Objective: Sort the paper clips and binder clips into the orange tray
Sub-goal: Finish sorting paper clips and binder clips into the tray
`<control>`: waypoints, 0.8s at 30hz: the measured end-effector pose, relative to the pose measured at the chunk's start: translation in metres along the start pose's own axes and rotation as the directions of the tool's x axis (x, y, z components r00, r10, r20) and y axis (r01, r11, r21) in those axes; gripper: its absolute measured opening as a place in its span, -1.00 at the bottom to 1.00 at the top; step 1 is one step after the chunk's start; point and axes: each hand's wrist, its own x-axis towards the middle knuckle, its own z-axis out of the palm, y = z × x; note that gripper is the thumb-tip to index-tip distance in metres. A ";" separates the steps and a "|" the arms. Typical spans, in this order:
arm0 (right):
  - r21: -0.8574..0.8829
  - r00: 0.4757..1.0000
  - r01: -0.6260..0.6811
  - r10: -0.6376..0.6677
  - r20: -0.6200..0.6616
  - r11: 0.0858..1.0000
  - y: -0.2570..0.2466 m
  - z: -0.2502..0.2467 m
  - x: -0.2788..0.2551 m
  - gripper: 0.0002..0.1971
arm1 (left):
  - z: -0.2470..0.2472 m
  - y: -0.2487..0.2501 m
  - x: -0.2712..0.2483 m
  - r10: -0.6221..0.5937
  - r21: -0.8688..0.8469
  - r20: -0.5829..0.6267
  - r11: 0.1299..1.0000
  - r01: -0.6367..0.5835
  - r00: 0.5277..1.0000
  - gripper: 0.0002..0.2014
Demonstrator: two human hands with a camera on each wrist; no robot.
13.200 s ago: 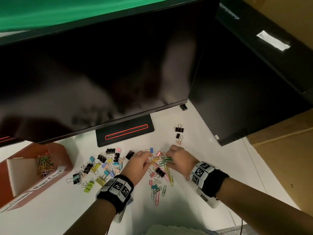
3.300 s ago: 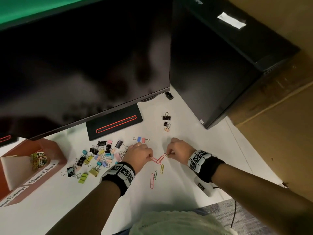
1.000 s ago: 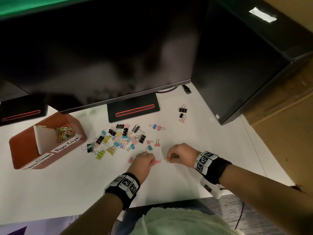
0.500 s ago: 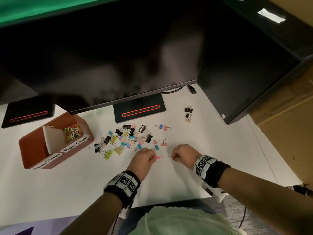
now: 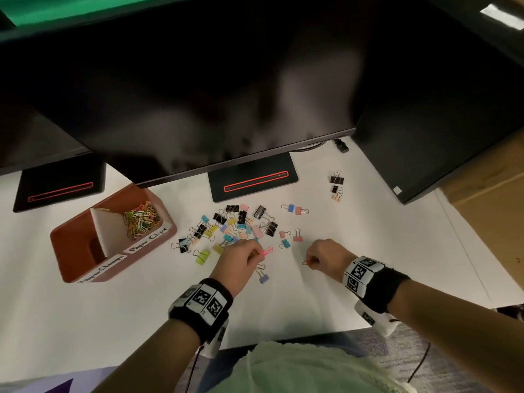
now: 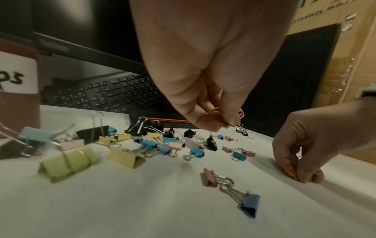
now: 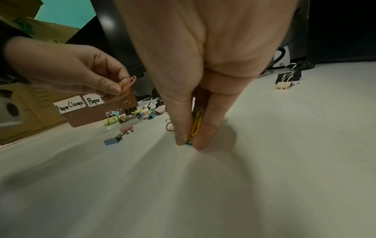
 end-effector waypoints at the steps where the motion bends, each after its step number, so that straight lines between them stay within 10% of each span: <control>1: -0.001 1.000 0.000 0.000 -0.004 1.000 -0.003 0.000 0.002 -0.84 | -0.005 -0.004 -0.001 -0.011 -0.012 -0.011 1.000 0.010 1.000 -0.95; 10: -0.020 0.986 0.119 -0.120 -0.116 0.993 -0.083 -0.034 0.020 -0.81 | -0.099 -0.042 -0.016 -0.103 -0.133 -0.171 0.988 0.081 0.980 -0.94; 16: 0.068 0.886 0.397 -0.363 -0.287 0.915 -0.224 -0.074 0.062 -0.85 | -0.195 -0.094 -0.029 -0.304 -0.107 -0.392 0.952 0.285 0.868 -0.93; 24: 0.146 0.914 0.361 -0.319 -0.249 0.921 -0.343 -0.047 0.138 -0.66 | -0.209 -0.137 -0.024 -0.405 0.039 -0.213 0.906 0.422 0.889 -0.82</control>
